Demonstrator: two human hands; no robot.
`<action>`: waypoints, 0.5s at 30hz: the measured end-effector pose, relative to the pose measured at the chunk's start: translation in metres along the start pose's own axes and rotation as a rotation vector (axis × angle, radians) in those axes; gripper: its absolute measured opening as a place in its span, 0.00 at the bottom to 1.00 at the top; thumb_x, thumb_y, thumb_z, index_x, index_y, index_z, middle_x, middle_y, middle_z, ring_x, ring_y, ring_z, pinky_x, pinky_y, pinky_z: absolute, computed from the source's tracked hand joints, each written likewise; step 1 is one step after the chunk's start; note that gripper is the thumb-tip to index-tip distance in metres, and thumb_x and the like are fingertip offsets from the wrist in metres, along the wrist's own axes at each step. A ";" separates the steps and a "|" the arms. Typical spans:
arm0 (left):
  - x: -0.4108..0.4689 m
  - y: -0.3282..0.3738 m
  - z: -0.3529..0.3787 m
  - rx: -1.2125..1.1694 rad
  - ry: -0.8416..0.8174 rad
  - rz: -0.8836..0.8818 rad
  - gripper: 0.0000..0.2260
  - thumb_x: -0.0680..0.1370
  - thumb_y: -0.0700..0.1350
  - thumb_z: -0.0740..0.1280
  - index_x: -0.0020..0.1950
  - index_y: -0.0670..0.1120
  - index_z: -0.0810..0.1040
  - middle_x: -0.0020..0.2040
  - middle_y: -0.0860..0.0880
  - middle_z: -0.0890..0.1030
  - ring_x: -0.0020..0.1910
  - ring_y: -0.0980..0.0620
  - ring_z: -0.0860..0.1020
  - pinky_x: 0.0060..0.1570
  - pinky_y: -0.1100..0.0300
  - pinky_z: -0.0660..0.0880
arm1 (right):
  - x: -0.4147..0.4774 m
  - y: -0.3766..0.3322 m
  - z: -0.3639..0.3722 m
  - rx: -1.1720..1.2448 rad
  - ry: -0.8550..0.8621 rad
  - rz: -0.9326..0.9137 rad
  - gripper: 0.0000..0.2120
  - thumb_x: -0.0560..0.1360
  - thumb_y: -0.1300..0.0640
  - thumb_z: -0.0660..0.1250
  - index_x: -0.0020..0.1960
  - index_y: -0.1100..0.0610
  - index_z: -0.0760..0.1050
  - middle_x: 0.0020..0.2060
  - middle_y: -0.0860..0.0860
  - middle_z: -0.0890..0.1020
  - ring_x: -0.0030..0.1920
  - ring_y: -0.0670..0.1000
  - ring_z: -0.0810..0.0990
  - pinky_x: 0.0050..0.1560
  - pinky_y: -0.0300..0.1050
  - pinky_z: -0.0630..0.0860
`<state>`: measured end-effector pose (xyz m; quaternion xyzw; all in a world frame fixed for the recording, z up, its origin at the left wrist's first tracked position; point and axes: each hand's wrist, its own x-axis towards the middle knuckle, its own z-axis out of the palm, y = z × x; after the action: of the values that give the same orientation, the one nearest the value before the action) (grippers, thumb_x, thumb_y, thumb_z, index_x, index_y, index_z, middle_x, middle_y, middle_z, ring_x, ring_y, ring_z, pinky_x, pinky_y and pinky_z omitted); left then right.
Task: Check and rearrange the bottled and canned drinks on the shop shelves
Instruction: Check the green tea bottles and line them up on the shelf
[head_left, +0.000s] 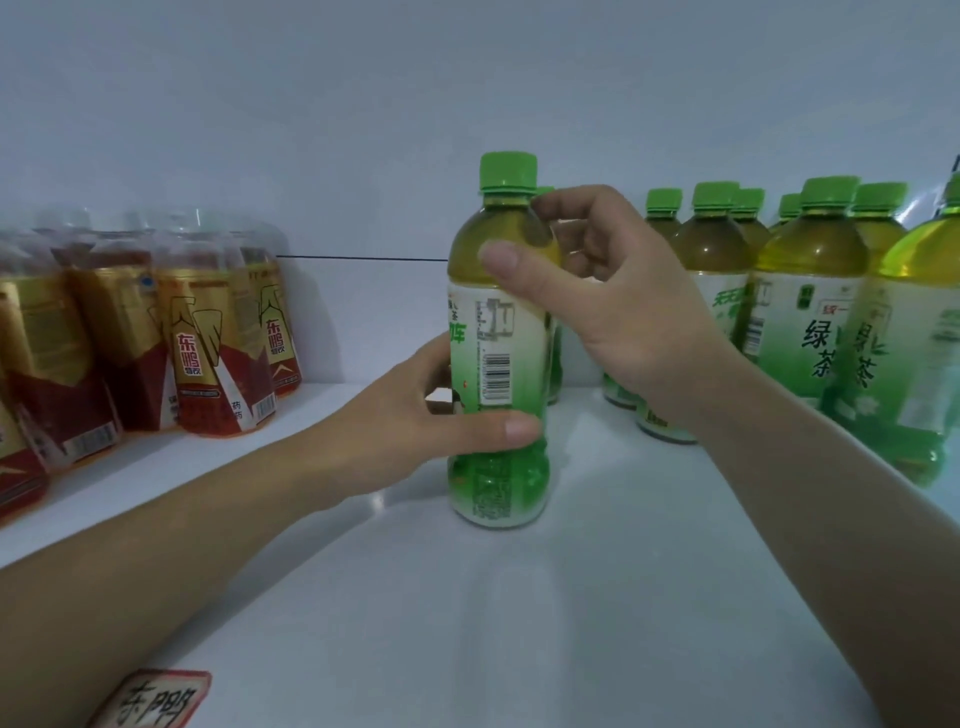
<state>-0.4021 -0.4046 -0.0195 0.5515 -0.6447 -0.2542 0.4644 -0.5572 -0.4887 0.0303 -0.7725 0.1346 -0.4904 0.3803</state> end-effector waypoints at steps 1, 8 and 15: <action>0.001 -0.001 0.002 0.022 0.024 -0.005 0.29 0.61 0.57 0.78 0.61 0.63 0.74 0.57 0.61 0.83 0.57 0.63 0.80 0.52 0.67 0.78 | 0.000 0.000 0.001 -0.019 0.002 -0.003 0.23 0.67 0.41 0.74 0.58 0.47 0.73 0.50 0.46 0.83 0.43 0.37 0.81 0.44 0.31 0.76; 0.001 -0.003 -0.005 -0.162 0.001 -0.014 0.28 0.67 0.39 0.78 0.65 0.51 0.75 0.56 0.53 0.85 0.56 0.55 0.83 0.50 0.64 0.79 | 0.000 0.002 -0.001 0.006 -0.021 0.042 0.18 0.73 0.45 0.74 0.58 0.48 0.73 0.51 0.46 0.84 0.48 0.40 0.84 0.47 0.35 0.80; 0.007 -0.004 0.004 -0.040 0.110 -0.023 0.32 0.63 0.52 0.79 0.65 0.58 0.74 0.56 0.58 0.84 0.56 0.60 0.82 0.52 0.62 0.79 | 0.003 0.007 0.000 -0.105 0.017 0.040 0.35 0.61 0.31 0.71 0.61 0.48 0.72 0.53 0.43 0.82 0.50 0.41 0.82 0.54 0.41 0.79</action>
<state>-0.4033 -0.4128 -0.0224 0.5625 -0.6065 -0.2418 0.5072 -0.5546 -0.4953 0.0269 -0.7843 0.1790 -0.4816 0.3477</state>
